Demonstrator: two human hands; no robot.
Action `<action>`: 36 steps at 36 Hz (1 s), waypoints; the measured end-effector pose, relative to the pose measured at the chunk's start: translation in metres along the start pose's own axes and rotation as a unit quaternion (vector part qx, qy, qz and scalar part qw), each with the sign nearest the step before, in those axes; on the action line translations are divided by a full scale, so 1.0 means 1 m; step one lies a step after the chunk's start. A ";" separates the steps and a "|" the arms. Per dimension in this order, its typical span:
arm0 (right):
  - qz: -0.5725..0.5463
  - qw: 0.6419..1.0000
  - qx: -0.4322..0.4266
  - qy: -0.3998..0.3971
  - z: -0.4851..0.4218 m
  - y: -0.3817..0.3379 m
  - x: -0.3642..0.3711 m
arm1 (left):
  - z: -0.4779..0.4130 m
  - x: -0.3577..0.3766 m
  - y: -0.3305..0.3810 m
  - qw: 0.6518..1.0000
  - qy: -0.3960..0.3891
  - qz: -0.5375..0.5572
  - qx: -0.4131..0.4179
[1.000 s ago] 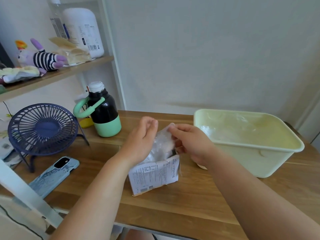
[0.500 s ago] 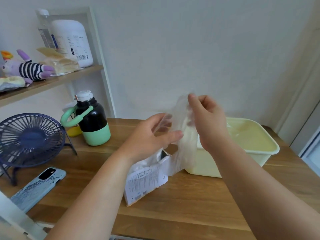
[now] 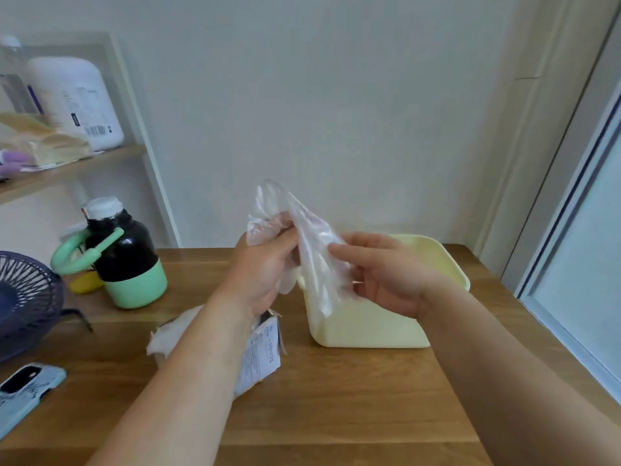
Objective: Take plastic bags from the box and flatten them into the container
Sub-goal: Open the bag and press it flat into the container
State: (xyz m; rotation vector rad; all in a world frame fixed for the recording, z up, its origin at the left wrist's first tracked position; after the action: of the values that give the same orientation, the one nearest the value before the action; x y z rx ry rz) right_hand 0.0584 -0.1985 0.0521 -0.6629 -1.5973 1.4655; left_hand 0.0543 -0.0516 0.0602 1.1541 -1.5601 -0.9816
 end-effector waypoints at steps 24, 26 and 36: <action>-0.020 0.969 -0.113 0.221 0.003 -0.027 -0.059 | -0.033 -0.006 0.000 0.931 0.178 -0.319 -0.019; 0.024 0.955 -0.115 0.271 0.000 -0.029 -0.070 | -0.034 -0.014 0.006 0.889 0.266 -0.372 0.009; 0.299 0.870 -0.025 0.392 -0.011 -0.011 -0.126 | -0.048 0.043 -0.024 0.786 -0.135 -0.595 0.099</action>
State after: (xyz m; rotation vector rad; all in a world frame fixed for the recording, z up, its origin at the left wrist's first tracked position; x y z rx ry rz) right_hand 0.1321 -0.3000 0.0329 -1.6449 -0.8081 1.2833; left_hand 0.1004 -0.1025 0.0590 2.3290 -1.0146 -1.8622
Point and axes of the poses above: each hand's wrist, its own z-axis away from the middle knuckle, its own x-axis out of the palm, y = z × x, the point moved 4 cm from there along -z, towards the middle knuckle, and after that the axes turned 4 degrees about -y, right-handed, at the moved point
